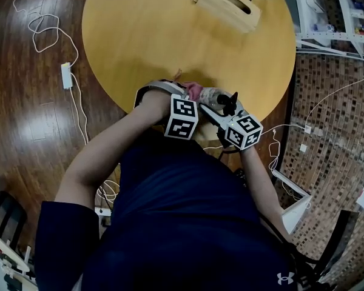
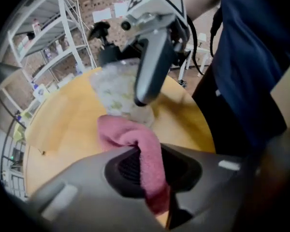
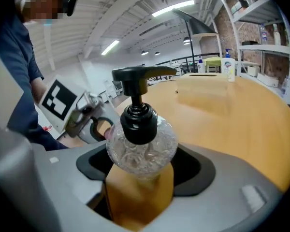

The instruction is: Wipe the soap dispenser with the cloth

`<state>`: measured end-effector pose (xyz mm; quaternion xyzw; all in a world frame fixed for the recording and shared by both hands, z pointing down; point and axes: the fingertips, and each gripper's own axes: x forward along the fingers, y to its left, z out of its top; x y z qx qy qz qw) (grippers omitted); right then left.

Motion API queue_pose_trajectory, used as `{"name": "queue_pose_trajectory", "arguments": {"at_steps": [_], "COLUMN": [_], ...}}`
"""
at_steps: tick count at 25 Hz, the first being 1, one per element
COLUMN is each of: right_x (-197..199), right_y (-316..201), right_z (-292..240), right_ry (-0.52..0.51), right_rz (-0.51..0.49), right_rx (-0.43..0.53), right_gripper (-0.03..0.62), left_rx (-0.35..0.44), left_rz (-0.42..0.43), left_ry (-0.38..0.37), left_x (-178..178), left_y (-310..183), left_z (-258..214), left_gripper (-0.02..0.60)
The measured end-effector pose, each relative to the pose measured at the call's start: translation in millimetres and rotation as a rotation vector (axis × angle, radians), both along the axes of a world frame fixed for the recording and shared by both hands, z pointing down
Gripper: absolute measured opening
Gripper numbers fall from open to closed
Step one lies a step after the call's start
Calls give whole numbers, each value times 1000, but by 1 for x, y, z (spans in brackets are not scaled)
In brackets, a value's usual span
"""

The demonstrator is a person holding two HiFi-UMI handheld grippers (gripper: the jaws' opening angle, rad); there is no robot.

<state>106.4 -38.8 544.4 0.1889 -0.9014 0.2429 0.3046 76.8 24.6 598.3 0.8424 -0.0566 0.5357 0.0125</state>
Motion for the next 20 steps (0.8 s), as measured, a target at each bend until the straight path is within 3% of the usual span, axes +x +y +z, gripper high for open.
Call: {"name": "queue_pose_trajectory", "arguments": {"at_steps": [3, 5, 8, 11, 14, 18, 20], "right_x": [3, 6, 7, 7, 9, 9, 6], "right_y": [-3, -4, -4, -2, 3, 10, 12], "right_z": [-2, -2, -2, -2, -1, 2, 3], "right_ry": [-48, -68, -76, -62, -40, 19, 34], "right_rz": [54, 77, 84, 62, 22, -67, -91], "right_rx": [-48, -71, -78, -59, -38, 31, 55], "right_gripper": [359, 359, 359, 359, 359, 359, 359], "left_rx": [-44, -26, 81, 195, 208, 85, 50], "left_rz": [-6, -70, -129, -30, 45, 83, 113], "left_ry": [4, 54, 151, 198, 150, 13, -21], "left_x": [3, 6, 11, 26, 31, 9, 2], "left_y": [17, 7, -24, -36, -34, -16, -2], "left_z": [9, -4, -46, -80, -72, -16, -2], "left_gripper": [64, 64, 64, 64, 64, 64, 64]}}
